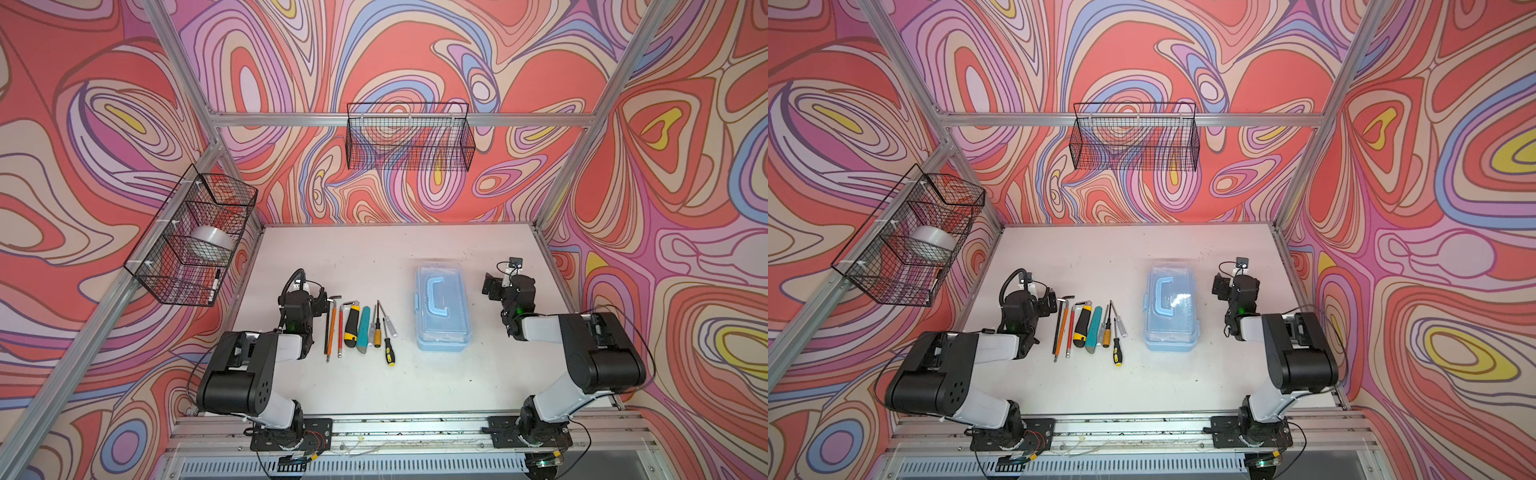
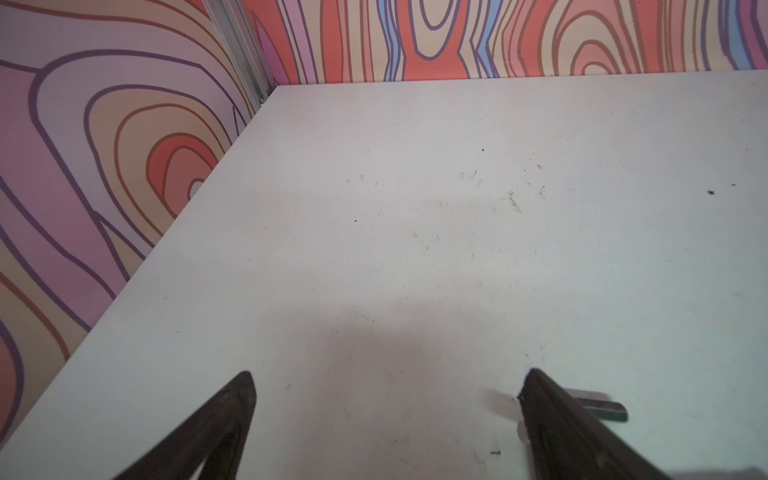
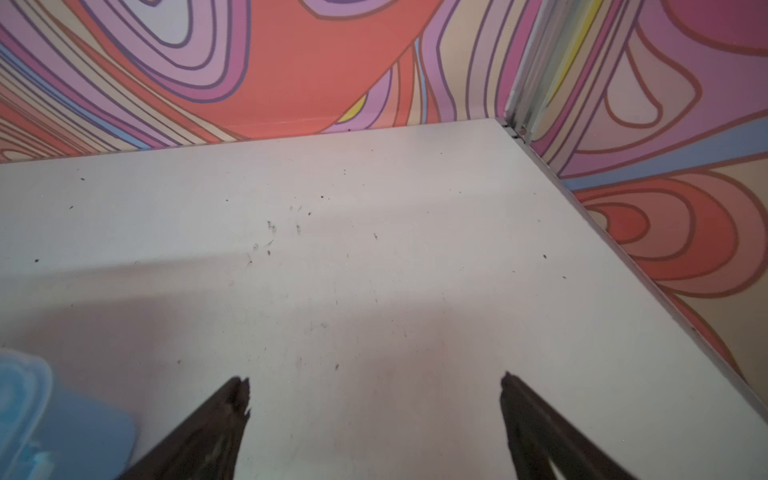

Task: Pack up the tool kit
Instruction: 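Raise both arms and move both grippers toward the blue tool box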

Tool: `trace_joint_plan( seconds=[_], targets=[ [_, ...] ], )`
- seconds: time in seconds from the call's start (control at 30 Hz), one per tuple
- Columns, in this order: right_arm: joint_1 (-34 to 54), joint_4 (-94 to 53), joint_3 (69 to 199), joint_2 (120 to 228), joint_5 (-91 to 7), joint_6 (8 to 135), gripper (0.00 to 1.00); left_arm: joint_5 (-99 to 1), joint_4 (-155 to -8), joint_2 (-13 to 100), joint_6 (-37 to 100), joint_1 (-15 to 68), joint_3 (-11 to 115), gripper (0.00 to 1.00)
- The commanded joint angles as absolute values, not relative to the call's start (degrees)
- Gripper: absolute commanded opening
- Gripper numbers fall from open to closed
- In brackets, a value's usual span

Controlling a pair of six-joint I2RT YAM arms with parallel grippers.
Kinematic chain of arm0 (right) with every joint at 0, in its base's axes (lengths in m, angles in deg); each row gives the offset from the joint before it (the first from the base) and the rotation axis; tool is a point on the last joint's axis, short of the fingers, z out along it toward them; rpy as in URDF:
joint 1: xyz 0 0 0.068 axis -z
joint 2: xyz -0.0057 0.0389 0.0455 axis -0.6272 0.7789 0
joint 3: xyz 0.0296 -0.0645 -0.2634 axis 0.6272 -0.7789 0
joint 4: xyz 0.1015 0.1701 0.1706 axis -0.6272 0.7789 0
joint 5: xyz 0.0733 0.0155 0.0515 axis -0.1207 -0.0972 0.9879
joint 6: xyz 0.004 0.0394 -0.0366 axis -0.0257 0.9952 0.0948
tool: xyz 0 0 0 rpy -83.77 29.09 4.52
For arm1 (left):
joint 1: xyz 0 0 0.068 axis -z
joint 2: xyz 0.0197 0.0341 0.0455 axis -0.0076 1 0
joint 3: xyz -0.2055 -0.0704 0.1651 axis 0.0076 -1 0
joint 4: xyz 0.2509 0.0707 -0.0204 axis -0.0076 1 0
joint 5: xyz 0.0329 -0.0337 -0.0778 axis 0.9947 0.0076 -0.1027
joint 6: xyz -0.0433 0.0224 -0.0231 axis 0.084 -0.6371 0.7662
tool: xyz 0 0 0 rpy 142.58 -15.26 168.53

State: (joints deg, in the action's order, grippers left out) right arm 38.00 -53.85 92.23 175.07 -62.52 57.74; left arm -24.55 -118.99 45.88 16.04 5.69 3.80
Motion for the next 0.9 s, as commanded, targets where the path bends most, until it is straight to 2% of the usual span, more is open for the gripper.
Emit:
trace_joint_plan(
  seconds=[0.0,0.03,0.13,0.2,0.3,0.37,0.43,0.6,0.67,0.87],
  targets=[
    [37.6,-35.4,101.4,165.9,-66.4,62.8,0.99,-12.4,-110.5,39.9,14.6,9.0,8.7,1.00],
    [37.2,-31.2,103.5,165.0,-66.8,63.7,0.98,-10.6,-106.1,38.4,16.0,9.8,11.3,1.00],
    [34.5,-26.5,104.6,162.5,-71.9,65.5,0.98,-13.6,-84.6,34.0,23.7,11.2,19.2,1.00],
    [32.3,-20.5,106.9,162.0,-73.2,68.1,0.98,-15.3,-78.4,32.3,26.1,13.3,21.5,1.00],
    [27.9,-8.7,112.1,161.9,-74.5,73.7,0.97,-23.4,-72.9,29.7,30.8,16.6,23.9,1.00],
    [25.5,0.8,116.8,162.3,-72.9,79.0,0.82,-32.3,-71.2,28.4,35.5,17.6,25.0,1.00],
    [23.2,8.1,121.0,163.1,-68.3,82.1,0.73,-42.7,-71.6,27.5,39.1,18.0,25.2,0.99],
    [15.8,14.2,124.6,161.6,-61.5,84.8,0.72,-55.3,-71.7,27.8,45.6,19.4,25.6,0.95],
    [14.9,13.4,124.0,160.9,-56.4,86.6,0.68,-59.7,-76.0,29.3,48.3,20.8,24.1,0.92],
    [13.3,15.6,124.9,163.2,-44.2,89.3,0.65,-62.4,-81.8,37.1,50.8,26.4,24.3,0.84]
  ],
)
